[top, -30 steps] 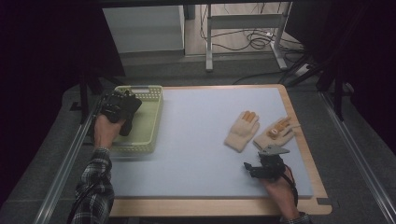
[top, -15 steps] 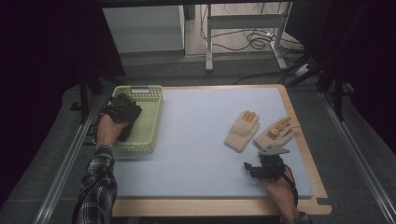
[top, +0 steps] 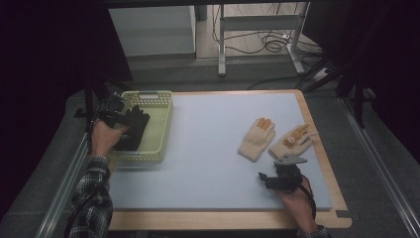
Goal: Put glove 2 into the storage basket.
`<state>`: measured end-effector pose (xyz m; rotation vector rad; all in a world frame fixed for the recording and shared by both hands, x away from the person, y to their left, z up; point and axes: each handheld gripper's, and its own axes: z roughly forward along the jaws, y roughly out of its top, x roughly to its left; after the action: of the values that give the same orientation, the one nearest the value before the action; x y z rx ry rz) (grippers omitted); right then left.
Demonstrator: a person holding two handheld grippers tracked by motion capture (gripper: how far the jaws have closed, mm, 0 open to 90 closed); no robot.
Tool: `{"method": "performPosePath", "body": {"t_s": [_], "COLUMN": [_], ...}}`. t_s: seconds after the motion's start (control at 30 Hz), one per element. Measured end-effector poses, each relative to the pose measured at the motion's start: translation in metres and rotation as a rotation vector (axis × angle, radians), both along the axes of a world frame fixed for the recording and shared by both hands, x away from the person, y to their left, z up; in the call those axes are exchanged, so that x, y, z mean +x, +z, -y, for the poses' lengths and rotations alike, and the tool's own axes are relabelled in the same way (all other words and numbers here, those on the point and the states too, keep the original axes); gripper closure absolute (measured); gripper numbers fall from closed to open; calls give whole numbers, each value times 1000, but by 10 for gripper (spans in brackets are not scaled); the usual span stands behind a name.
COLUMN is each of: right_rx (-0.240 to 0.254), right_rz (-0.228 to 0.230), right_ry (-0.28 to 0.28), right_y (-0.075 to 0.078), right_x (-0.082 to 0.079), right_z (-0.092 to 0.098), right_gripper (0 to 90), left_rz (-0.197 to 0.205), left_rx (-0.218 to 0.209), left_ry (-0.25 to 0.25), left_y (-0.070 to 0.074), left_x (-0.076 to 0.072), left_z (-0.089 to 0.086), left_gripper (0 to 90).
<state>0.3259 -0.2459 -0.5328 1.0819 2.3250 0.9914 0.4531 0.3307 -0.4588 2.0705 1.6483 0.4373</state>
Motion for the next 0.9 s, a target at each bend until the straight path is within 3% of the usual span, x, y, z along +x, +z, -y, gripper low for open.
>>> {"method": "performPosePath", "body": {"t_s": [0.33,0.5,0.9], "right_rx": [0,0,-1], "right_rz": [0,0,1], "right_ry": [0,0,-1], "right_y": [0,0,0], "right_x": [0,0,0], "right_z": [0,0,0], "right_gripper": [235,235,235], "left_rz": [112,168,260], "left_rx": [-50,-70,-97], "left_ry": [-111,-184,-352], "left_y": [11,20,38], "left_x": [-23,-38,-77], "left_z": [19,37,87], "left_gripper": [14,15,14]}}
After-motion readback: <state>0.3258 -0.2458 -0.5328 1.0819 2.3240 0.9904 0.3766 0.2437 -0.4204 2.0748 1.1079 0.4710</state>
